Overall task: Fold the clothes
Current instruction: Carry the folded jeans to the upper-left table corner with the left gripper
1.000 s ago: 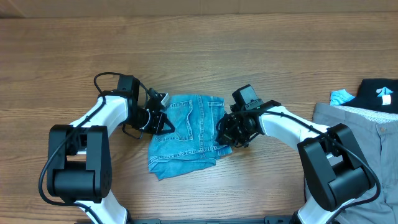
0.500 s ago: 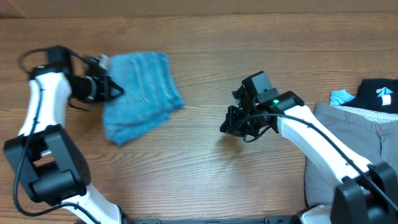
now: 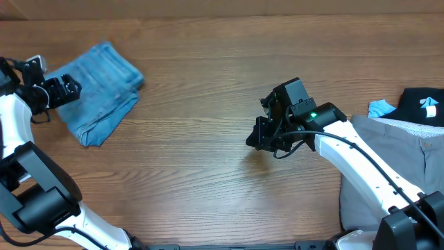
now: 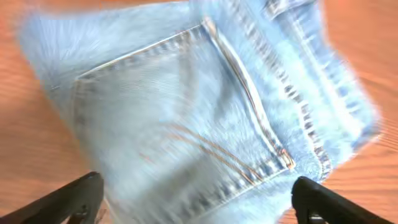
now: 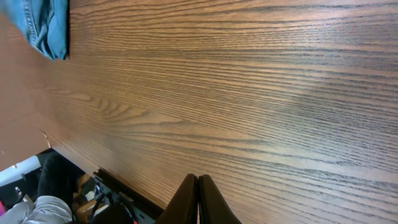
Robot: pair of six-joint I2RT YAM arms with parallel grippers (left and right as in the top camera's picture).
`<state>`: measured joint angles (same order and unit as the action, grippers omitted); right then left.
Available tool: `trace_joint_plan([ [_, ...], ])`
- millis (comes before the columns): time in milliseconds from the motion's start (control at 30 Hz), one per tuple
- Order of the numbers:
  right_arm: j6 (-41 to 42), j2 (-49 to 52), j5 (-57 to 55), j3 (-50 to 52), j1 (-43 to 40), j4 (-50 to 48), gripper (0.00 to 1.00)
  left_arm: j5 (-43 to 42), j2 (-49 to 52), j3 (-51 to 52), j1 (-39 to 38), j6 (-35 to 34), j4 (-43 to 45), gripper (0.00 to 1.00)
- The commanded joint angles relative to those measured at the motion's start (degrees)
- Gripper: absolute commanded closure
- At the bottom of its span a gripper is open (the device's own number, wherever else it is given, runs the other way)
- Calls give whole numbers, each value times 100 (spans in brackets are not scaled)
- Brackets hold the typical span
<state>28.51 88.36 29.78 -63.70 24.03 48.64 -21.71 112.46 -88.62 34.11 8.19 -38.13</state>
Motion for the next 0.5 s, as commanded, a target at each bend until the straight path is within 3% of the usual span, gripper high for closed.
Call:
trace_joint_plan([
  [0,-2,-50,-13,-76,-11,-26,94,758,24,-568,251,-474,-234,0],
  [67,-2,-50,-13,-76,-11,-24,94,492,24,-887,391,-608,-455,0],
  [200,-2,-50,-15,-76,-11,-28,94,-946,24,-1777,437,-337,-1515,0],
  [233,-2,-50,-17,-76,-11,-48,94,-964,24,-1797,315,-269,-1718,5],
  [267,-2,-50,-17,-76,-11,-55,94,-914,28,-1790,177,-129,-1945,17],
  [333,-2,-50,-33,-76,-11,-50,94,-522,101,-1657,-223,39,-2350,64],
  [400,-2,-50,-33,-76,-11,-50,94,-2,275,-1316,-800,-138,-2391,96],
  [467,0,-50,-33,-76,-11,-50,94,4,448,-1067,-1139,-223,-2339,96],
])
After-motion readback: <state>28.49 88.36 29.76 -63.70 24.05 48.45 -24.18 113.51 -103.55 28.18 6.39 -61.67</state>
